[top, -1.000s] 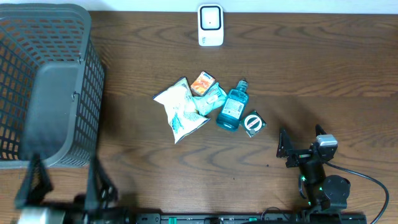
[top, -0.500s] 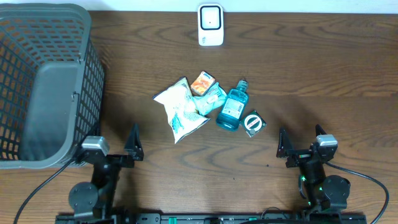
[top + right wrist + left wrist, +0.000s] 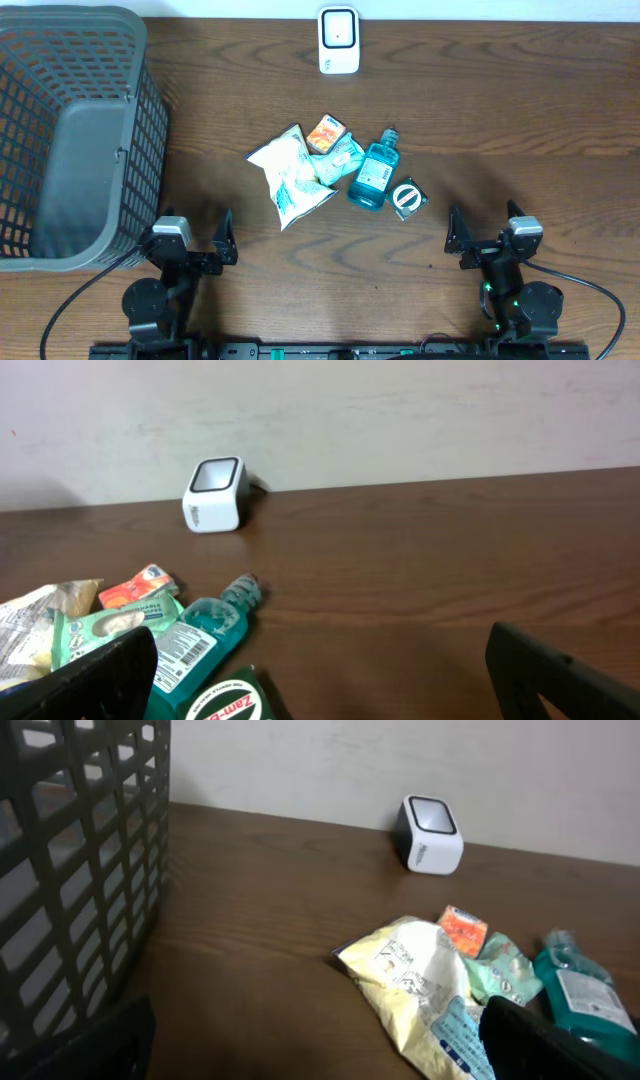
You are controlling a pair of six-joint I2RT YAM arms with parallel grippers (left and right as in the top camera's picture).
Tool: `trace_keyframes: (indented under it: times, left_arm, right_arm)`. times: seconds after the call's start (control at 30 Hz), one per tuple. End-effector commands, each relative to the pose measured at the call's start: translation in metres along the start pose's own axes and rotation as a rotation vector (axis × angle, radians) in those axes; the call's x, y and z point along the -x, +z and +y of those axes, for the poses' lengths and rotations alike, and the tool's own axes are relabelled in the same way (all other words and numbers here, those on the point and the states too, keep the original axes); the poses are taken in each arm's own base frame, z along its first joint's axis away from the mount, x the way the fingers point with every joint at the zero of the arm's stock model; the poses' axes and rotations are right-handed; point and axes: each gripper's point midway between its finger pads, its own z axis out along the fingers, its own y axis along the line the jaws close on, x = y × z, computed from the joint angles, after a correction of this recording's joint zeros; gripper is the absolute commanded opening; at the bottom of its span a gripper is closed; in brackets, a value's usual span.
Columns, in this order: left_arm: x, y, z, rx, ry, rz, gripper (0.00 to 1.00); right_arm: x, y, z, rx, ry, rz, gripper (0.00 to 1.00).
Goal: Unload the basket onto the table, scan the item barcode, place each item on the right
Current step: 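Raise the right arm and move it toward the green box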
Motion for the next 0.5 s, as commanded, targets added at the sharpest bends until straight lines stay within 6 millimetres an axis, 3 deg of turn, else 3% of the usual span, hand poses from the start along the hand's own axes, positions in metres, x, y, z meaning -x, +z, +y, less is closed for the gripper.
trace_keyframes:
  times: [0.0,0.2,0.47]
  left_arm:
    - [0.000,0.001,0.005,0.053,0.052,-0.005,0.98]
    - [-0.013,0.008,0.010,0.090,0.064,-0.011,0.98]
    - [-0.009,0.011,0.016,0.122,0.066,-0.063,0.98]
  right_arm:
    - [-0.001,0.000,0.002,0.009,0.010,0.002,0.99]
    - [-0.001,0.000,0.002,0.009,0.010,0.002,0.99]
    - [-0.001,0.000,0.002,0.009,0.010,0.002,0.99]
